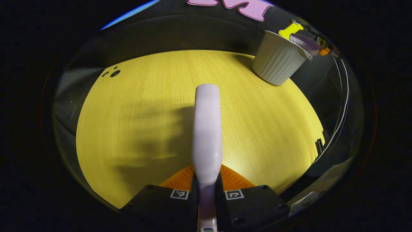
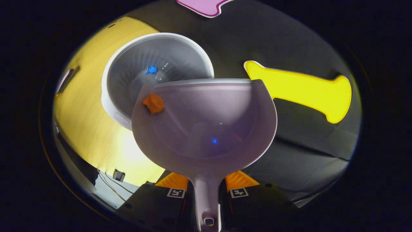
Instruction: Pick up the small broom and dustpan from the desktop, sweep the trash into the dustpan with the broom, and then empty the trash into the garbage bin.
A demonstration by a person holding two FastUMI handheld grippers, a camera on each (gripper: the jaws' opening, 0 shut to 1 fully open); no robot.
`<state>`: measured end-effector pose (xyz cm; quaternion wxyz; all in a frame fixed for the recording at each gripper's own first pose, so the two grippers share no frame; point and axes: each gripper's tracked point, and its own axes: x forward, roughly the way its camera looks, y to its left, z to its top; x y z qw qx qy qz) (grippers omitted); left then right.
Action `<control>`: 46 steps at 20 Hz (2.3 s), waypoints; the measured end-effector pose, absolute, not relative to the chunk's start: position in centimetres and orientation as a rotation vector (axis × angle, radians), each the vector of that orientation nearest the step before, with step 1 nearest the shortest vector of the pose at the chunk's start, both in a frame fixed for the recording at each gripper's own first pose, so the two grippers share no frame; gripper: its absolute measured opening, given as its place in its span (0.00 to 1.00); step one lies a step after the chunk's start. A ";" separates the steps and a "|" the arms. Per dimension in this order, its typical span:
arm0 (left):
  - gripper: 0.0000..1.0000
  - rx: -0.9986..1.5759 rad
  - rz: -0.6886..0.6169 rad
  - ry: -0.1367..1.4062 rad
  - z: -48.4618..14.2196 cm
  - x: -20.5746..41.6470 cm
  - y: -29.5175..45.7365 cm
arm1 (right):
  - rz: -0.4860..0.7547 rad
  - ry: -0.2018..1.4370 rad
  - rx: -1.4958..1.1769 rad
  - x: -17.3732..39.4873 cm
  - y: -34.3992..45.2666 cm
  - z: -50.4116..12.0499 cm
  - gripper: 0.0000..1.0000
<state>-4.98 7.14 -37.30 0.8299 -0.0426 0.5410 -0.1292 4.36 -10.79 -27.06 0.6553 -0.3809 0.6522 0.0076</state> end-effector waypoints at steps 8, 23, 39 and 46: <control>0.25 -0.080 -0.271 1.155 -37.5 -4.9 7.0 | 0.032 1.464 -0.835 4.8 -10.3 -27.4 0.35; 0.27 -0.011 -0.234 1.140 -36.1 -5.2 6.7 | 0.099 1.112 -0.415 -2.3 -4.9 -20.6 0.35; 0.27 0.076 -0.220 1.140 -35.7 -4.9 6.6 | 0.310 1.225 -0.157 -17.7 13.1 -36.7 0.35; 0.27 0.099 -0.206 1.155 -36.0 -5.1 6.9 | 0.312 1.300 -0.085 -21.2 17.5 -46.0 0.35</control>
